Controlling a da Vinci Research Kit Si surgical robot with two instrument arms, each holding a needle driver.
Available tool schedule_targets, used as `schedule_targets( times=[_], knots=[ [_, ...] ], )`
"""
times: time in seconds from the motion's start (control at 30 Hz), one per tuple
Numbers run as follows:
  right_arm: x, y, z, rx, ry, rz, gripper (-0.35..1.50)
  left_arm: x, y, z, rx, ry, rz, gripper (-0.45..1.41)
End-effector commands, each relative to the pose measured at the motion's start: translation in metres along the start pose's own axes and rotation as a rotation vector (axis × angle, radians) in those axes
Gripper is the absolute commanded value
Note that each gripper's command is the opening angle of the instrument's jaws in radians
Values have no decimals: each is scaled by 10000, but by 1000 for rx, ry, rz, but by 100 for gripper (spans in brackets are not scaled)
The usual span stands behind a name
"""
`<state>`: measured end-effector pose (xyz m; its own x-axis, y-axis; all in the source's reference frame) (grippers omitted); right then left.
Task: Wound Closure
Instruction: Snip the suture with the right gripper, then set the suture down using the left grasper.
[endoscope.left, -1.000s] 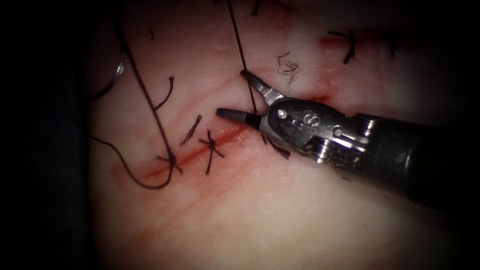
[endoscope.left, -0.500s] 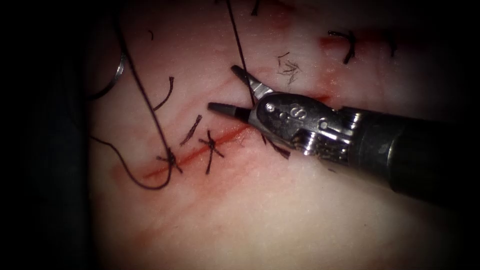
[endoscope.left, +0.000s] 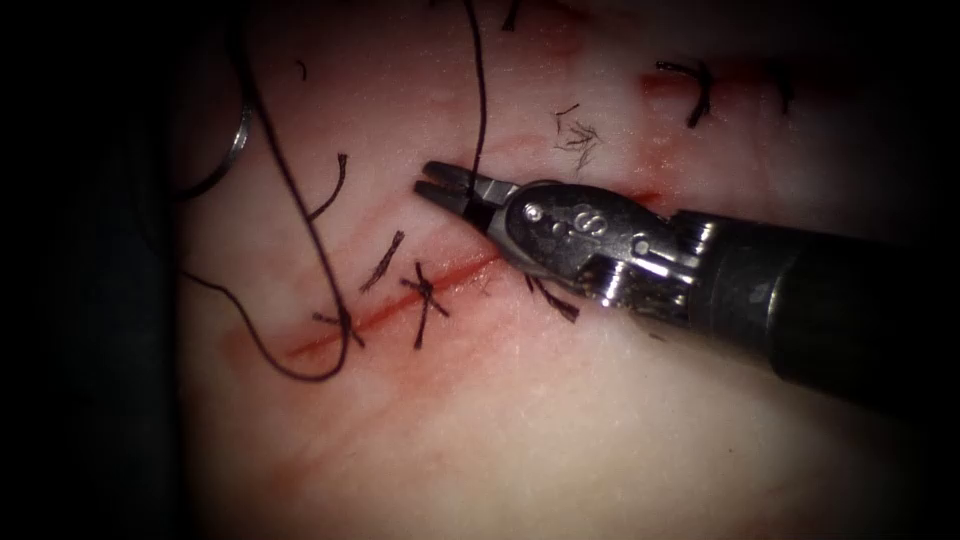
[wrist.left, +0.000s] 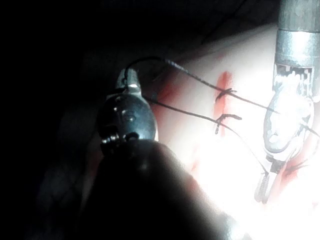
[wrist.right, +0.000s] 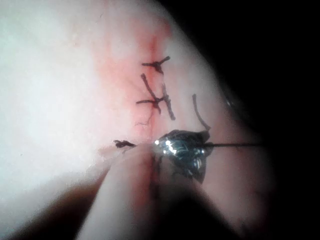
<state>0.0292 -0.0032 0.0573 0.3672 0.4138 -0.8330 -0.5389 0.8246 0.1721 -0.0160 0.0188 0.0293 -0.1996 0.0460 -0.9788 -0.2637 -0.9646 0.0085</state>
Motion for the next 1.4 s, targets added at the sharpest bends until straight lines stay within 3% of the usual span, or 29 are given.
schedule_targets(
  times=[0.03,0.17,0.2,0.23,0.27,0.3,0.4,0.6,0.7,0.77,0.8,0.87,0.93,0.97,1.0,1.07,1.17,1.2,1.23,1.27,1.3,1.4],
  knots=[
    [5,3,7,-6,1,-7,-35,3,-6,6,1,6,5,-35],
    [-3,10,-6,-1,37,-12,-35,11,3,3,-11,18,4,-35],
    [-6,15,-11,-1,37,-13,-23,13,6,2,-16,24,4,-35],
    [-16,39,-30,-17,32,-15,47,22,15,0,-34,44,3,-35],
    [-16,39,-30,-17,32,-15,47,22,15,0,-34,44,3,-35],
    [-26,65,-49,-58,20,-12,81,35,25,1,-58,71,-2,-35],
    [-33,89,-66,-128,5,-3,93,50,38,5,-89,108,-5,-35],
    [-41,110,-83,-176,1,13,98,72,77,10,-156,185,-16,-35],
    [-42,112,-84,-175,1,18,99,78,110,14,-194,223,-25,-35],
    [-40,108,-80,-170,3,19,98,76,154,23,-235,253,-42,-35],
    [-40,108,-80,-170,3,19,98,76,154,23,-235,253,-42,-35],
    [-39,106,-79,-163,4,13,98,67,187,31,-260,269,-55,-35],
    [-39,105,-79,-163,4,12,98,62,197,34,-269,272,-61,-35],
    [-40,105,-78,-163,5,12,98,41,233,43,-298,277,-76,-35],
    [-40,105,-78,-163,5,12,98,31,246,45,-312,278,-87,-35],
    [-40,105,-78,-163,5,12,98,22,256,47,-328,271,-108,-35],
    [-40,103,-78,-161,6,12,99,-27,303,51,-466,240,-225,22],
    [-40,103,-78,-161,6,12,99,-27,303,51,-466,240,-225,22],
    [-39,103,-77,-161,6,12,101,-40,313,51,-504,220,-232,42],
    [-39,102,-77,-161,6,12,101,-50,318,50,-531,203,-253,46],
    [-39,102,-77,-162,6,12,101,-69,327,49,-576,176,-296,57],
    [-39,101,-76,-157,7,11,103,-115,344,43,-588,108,-321,74]
  ],
)
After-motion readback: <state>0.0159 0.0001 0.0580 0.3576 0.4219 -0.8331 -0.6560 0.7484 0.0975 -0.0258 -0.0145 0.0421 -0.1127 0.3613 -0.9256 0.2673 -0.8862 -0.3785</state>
